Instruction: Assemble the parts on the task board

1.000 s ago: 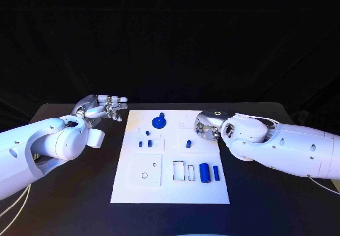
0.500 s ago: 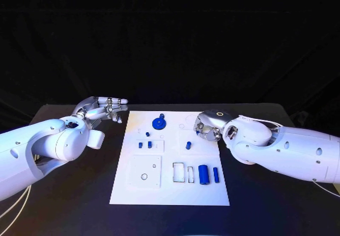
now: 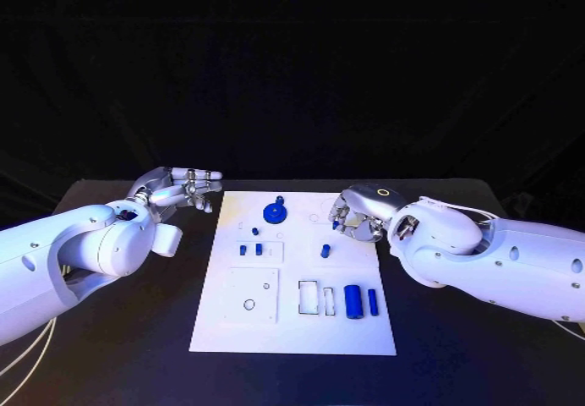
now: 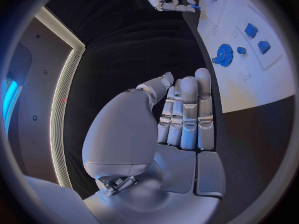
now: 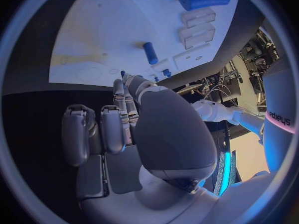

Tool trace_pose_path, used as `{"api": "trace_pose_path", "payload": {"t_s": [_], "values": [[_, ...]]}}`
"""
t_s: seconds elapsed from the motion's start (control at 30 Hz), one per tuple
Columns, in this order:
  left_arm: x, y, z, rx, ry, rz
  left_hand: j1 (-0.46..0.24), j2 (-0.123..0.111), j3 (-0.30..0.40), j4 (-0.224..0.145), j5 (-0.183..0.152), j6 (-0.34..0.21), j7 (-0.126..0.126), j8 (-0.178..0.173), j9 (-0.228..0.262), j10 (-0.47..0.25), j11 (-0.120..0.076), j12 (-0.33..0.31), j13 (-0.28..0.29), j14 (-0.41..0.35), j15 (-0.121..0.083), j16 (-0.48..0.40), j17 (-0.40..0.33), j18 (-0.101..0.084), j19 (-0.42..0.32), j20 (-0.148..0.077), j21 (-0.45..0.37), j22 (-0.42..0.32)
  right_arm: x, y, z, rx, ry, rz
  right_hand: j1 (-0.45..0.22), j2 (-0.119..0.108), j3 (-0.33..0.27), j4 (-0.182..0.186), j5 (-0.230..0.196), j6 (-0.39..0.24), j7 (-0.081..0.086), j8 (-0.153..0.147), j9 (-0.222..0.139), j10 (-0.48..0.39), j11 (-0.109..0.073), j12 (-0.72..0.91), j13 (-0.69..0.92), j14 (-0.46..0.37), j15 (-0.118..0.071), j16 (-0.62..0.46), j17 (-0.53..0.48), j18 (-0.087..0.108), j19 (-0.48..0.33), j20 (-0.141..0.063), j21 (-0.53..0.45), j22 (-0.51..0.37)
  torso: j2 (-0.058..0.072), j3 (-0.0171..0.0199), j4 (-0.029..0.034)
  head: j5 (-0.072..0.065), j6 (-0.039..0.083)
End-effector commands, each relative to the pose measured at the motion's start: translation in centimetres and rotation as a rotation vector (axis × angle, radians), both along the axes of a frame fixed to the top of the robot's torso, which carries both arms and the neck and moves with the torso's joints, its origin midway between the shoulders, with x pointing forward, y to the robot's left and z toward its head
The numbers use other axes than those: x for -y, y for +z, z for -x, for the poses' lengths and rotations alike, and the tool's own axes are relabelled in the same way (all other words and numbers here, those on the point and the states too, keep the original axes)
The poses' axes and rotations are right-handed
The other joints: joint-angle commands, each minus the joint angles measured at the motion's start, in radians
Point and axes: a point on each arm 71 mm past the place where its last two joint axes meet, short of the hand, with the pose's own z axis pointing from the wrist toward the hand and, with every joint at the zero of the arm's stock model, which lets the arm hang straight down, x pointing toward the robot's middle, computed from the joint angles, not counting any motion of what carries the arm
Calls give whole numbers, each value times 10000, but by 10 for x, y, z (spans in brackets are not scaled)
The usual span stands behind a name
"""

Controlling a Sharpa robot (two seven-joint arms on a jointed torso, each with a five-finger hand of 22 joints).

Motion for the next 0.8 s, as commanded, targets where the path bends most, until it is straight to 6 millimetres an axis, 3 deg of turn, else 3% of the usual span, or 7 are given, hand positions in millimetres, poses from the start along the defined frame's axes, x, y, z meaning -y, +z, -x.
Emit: {"api": "trace_pose_path", "payload": {"t_s": [0.03, 0.17, 0.3, 0.37, 0.57, 0.8], "values": [[3, 1, 0, -13, -194, 144, 46, 59, 12, -69, 31, -40, 1, -58, -12, -71, 16, 37, 15, -58, 19, -40, -14, 61, 78, 19, -53, -14, -13, 5, 9, 30, 464, -514, -108, 28, 56, -19, 16, 79, 26, -7, 2, 42, 17, -44, -12, 432, -70, 41, 13, -99, 301, -49, 74, 1996, 3, -2, -5, 144, 5], [6, 1, 0, -12, -247, 195, 46, 59, 12, -69, 31, -40, 1, -58, -12, -71, 16, 37, 15, -58, 19, -40, -14, 61, 78, 19, -53, -14, -39, 8, 21, -100, 1193, -916, -119, 30, 74, -32, 32, 87, 25, -6, 4, 52, 14, -47, -14, 433, -73, 44, 15, -106, 318, -50, 107, 2010, -7, -14, 37, 292, 3], [9, 1, 1, -19, -324, 233, 45, 67, 10, -69, 31, -46, 4, -58, -15, -80, 19, 46, 19, -62, 22, -44, -21, 61, 79, 22, -60, -19, -61, 8, 29, -240, 1735, -1144, -129, 34, 84, -38, 43, 89, 26, -7, 5, 58, 14, -49, -15, 434, -74, 49, 21, -108, 323, -51, 116, 2015, -18, -45, 59, 612, -34], [10, 1, 1, -23, -359, 247, 45, 67, 10, -69, 31, -46, 4, -58, -15, -80, 19, 46, 19, -62, 22, -44, -21, 61, 79, 22, -60, -19, -67, 8, 30, -289, 1884, -1205, -133, 35, 86, -39, 46, 90, 27, -7, 6, 58, 14, -50, -15, 434, -75, 49, 22, -109, 325, -51, 119, 2017, -13, -47, 55, 701, -46], [14, 2, 2, -30, -440, 278, 45, 67, 10, -69, 31, -46, 4, -58, -15, -80, 19, 46, 19, -62, 22, -44, -21, 61, 79, 22, -60, -19, -87, 0, 36, -543, 2336, -1404, -155, 40, 98, -45, 63, 93, 28, -9, 7, 63, 16, -56, -18, 434, -75, 47, 15, -112, 331, -52, 131, 2023, -5, -41, 35, 1171, -156], [18, 2, 3, -40, -539, 311, 43, 71, 7, -68, 31, -48, 6, -56, -17, -86, 21, 54, 22, -64, 24, -48, -25, 60, 79, 24, -66, -23, -102, -18, 40, -911, 2566, -1472, -203, 46, 109, -48, 86, 94, 31, -14, 9, 65, 19, -68, -22, 435, -73, 50, 17, -112, 333, -52, 133, 2026, -2, -35, 44, 1528, -335]]}}
